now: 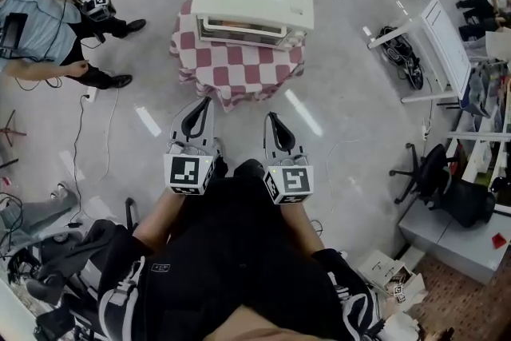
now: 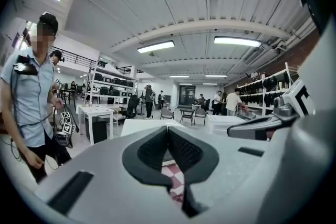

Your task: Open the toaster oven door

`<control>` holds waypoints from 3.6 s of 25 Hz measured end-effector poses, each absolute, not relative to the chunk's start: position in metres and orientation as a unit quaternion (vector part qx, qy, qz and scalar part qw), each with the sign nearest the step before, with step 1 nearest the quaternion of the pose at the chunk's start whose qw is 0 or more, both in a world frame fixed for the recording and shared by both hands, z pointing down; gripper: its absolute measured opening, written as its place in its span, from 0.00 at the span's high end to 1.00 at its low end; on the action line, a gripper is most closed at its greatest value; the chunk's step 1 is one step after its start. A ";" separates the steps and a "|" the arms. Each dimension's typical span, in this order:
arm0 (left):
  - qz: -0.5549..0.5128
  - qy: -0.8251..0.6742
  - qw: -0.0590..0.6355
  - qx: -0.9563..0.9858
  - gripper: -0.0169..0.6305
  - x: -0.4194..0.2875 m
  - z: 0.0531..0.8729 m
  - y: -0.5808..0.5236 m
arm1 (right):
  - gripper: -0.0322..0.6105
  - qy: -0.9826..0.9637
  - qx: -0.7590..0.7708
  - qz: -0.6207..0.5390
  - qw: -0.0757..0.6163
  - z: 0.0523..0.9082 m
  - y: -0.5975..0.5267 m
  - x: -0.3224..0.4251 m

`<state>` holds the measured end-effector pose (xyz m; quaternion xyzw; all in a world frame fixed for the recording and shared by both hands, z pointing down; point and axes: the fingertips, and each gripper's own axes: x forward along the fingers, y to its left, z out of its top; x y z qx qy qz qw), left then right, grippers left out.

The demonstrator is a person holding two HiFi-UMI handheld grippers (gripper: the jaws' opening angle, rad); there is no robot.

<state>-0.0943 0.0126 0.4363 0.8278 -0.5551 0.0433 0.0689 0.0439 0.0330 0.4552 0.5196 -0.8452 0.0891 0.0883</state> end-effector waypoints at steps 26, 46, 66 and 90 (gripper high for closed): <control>0.037 -0.582 0.346 0.735 0.71 -0.125 0.571 -0.206 | 0.91 -0.860 0.491 0.095 0.100 0.471 -0.126 0.038; -0.028 -0.593 0.526 0.609 0.63 -0.147 0.658 -0.276 | 0.91 -0.860 0.490 0.091 0.111 0.476 -0.170 0.059; -0.066 -0.562 0.575 0.590 0.71 -0.140 0.675 -0.223 | 0.91 -0.852 0.504 0.090 0.114 0.478 -0.153 0.061; -0.036 -0.550 0.633 0.543 0.78 -0.141 0.741 -0.144 | 0.91 -0.804 0.554 0.192 0.100 0.510 -0.153 0.111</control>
